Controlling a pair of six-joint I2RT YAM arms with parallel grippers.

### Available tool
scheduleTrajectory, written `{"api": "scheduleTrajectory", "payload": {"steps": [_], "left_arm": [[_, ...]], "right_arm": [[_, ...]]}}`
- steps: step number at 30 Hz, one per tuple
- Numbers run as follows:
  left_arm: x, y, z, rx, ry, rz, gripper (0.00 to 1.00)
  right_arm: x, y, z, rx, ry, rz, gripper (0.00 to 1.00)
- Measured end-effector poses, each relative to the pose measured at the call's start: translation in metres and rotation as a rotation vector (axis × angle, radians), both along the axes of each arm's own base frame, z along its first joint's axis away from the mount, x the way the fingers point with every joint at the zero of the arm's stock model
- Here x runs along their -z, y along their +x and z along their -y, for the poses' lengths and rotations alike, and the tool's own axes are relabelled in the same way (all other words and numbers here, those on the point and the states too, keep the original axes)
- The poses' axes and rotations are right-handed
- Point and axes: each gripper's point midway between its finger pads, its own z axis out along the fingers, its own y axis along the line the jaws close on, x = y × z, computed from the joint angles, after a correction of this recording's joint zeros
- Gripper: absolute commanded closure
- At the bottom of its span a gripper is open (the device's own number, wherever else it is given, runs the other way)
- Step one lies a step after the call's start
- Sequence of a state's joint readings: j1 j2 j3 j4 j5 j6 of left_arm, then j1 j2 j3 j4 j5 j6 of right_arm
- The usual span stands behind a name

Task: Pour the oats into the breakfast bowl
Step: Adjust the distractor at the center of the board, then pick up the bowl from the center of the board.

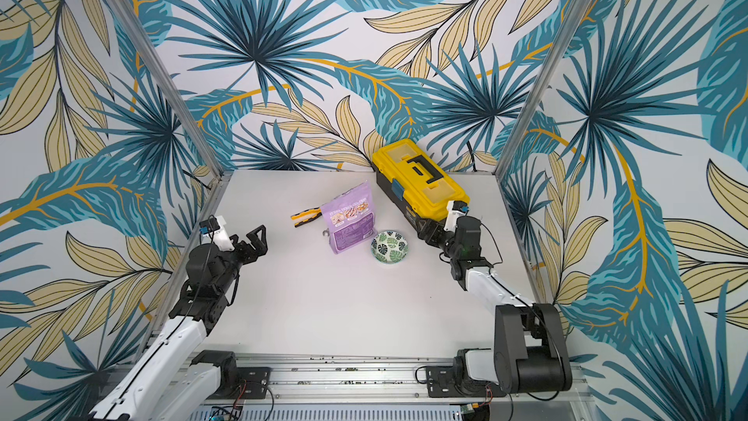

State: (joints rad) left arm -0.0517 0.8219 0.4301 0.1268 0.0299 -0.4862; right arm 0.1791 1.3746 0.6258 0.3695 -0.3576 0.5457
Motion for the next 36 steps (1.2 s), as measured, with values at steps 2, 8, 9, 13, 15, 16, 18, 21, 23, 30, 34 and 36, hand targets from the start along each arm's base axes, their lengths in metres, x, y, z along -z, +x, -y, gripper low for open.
{"api": "scheduleTrajectory", "payload": {"steps": [2, 8, 9, 13, 15, 16, 18, 21, 23, 30, 34, 36], "left_arm": [[0.007, -0.002, 0.002, 0.009, -0.019, -0.032, 0.00], [0.017, -0.006, 0.005, 0.017, -0.041, -0.078, 0.00], [0.018, -0.006, 0.005, 0.018, -0.042, -0.081, 0.00], [0.023, -0.008, 0.005, 0.015, -0.046, -0.103, 0.00], [0.024, -0.009, 0.005, 0.015, -0.049, -0.111, 0.00], [0.025, -0.009, 0.005, 0.013, -0.051, -0.114, 0.00], [0.026, -0.009, 0.005, 0.013, -0.053, -0.120, 0.00], [0.027, -0.010, 0.005, 0.011, -0.055, -0.123, 0.00], [0.027, -0.010, 0.005, 0.011, -0.055, -0.123, 0.00], [0.028, -0.010, 0.004, 0.007, -0.054, -0.129, 0.00], [0.029, -0.010, 0.003, 0.000, -0.050, -0.132, 0.00], [0.031, -0.011, 0.002, -0.004, -0.049, -0.137, 0.00]], "right_arm": [[0.016, -0.010, -0.010, -0.024, 0.014, -0.071, 0.10], [0.034, -0.029, 0.000, 0.040, 0.000, -0.152, 0.10], [0.031, -0.029, 0.000, 0.046, 0.004, -0.144, 0.11], [0.031, -0.036, -0.011, 0.040, 0.036, -0.144, 0.18], [0.038, -0.043, -0.020, 0.031, 0.061, -0.167, 0.22], [0.043, -0.046, -0.024, 0.030, 0.071, -0.184, 0.24], [0.051, -0.049, -0.030, 0.034, 0.089, -0.218, 0.28], [0.060, -0.049, -0.038, 0.037, 0.108, -0.245, 0.32], [0.065, -0.049, -0.044, 0.035, 0.115, -0.265, 0.35], [0.087, -0.045, -0.057, 0.050, 0.110, -0.330, 0.56], [0.087, -0.042, -0.061, 0.057, 0.092, -0.325, 0.71], [0.085, -0.041, -0.064, 0.057, 0.082, -0.317, 0.77]]}}
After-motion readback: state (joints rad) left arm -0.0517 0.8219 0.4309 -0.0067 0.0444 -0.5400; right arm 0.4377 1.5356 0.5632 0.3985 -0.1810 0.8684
